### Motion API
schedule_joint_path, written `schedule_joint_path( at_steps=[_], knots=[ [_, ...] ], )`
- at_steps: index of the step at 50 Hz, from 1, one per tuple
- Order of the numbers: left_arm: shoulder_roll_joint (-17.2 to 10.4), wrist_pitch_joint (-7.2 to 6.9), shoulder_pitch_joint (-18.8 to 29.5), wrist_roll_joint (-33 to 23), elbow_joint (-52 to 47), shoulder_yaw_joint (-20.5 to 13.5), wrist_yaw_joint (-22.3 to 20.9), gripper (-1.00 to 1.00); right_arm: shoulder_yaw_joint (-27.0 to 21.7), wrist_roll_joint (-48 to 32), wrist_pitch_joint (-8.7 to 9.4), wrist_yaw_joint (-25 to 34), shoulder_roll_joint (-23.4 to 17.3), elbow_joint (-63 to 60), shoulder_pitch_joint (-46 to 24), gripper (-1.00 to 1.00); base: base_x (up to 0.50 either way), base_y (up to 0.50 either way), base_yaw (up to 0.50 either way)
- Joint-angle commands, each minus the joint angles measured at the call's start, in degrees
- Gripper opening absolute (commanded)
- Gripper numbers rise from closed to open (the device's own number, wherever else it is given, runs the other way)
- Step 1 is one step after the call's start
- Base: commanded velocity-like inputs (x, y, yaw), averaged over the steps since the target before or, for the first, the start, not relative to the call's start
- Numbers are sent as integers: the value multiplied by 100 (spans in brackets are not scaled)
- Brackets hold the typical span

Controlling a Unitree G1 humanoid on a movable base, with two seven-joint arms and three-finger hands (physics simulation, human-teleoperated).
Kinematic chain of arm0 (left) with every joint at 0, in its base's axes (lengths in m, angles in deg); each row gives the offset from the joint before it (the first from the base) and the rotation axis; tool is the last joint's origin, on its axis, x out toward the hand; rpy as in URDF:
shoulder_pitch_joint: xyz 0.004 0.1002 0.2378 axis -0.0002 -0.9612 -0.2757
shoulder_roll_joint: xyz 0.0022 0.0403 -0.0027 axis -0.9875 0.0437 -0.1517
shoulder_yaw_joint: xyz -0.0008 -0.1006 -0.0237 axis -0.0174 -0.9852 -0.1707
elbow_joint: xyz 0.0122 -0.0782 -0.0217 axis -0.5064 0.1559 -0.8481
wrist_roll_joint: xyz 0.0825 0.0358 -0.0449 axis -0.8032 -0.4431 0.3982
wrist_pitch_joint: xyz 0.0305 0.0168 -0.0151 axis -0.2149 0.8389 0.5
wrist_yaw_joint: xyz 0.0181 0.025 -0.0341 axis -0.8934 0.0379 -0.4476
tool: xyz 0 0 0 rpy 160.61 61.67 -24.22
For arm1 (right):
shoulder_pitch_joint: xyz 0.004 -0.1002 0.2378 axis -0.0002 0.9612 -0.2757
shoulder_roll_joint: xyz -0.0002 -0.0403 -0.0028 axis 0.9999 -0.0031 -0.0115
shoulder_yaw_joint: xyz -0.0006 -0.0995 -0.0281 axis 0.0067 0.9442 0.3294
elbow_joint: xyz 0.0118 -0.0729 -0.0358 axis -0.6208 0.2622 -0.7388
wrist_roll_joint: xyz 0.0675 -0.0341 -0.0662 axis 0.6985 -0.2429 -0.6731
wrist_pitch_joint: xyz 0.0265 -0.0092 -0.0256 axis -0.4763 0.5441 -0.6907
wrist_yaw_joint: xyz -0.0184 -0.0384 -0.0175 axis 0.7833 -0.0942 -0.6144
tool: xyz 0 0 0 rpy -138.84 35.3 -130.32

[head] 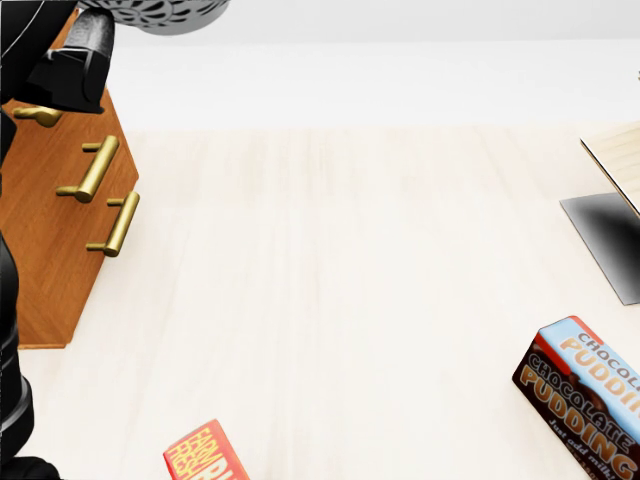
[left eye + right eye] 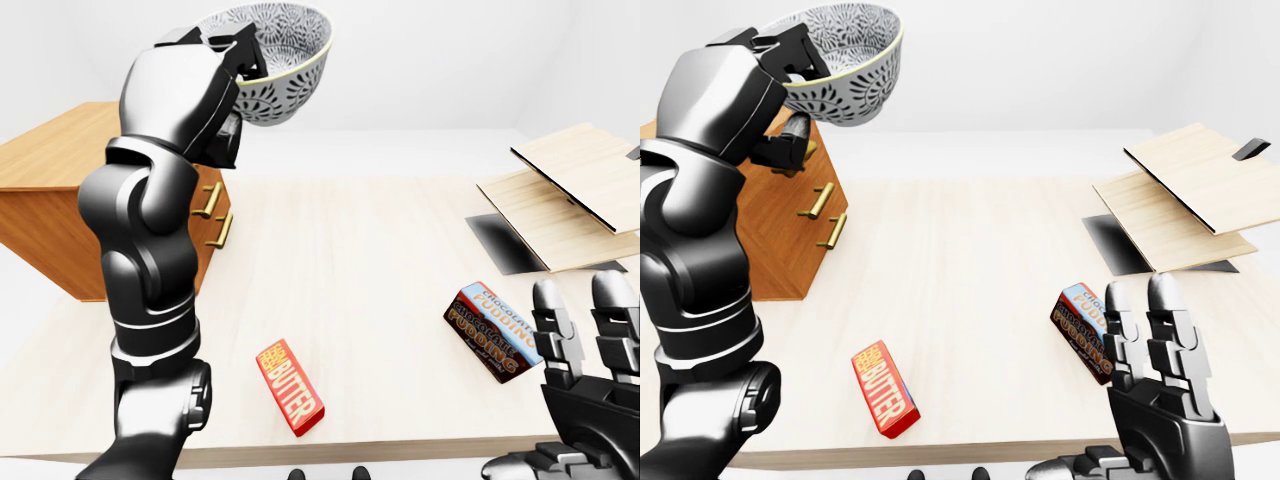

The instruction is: Close the top drawer of the cabinet and put the bowl on top of it.

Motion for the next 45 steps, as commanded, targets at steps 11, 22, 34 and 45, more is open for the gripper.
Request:
schedule_joint_path(
  at_steps=[11,22,34,45],
  knots=[
    [-950,0,103,1205,938,-418,941,-100,171,-84,0,0,0,75,62,100,0,0,0],
    [-1336,0,-47,1532,1274,-524,1279,-100,280,-121,0,0,0,49,50,100,0,0,0],
    [-1671,0,-284,1731,1355,-777,1372,-100,401,-94,0,0,0,74,187,100,0,0,0],
    [-1905,0,-620,2093,1488,-1007,1651,-100,398,-87,0,0,0,74,187,100,0,0,0]
  ],
)
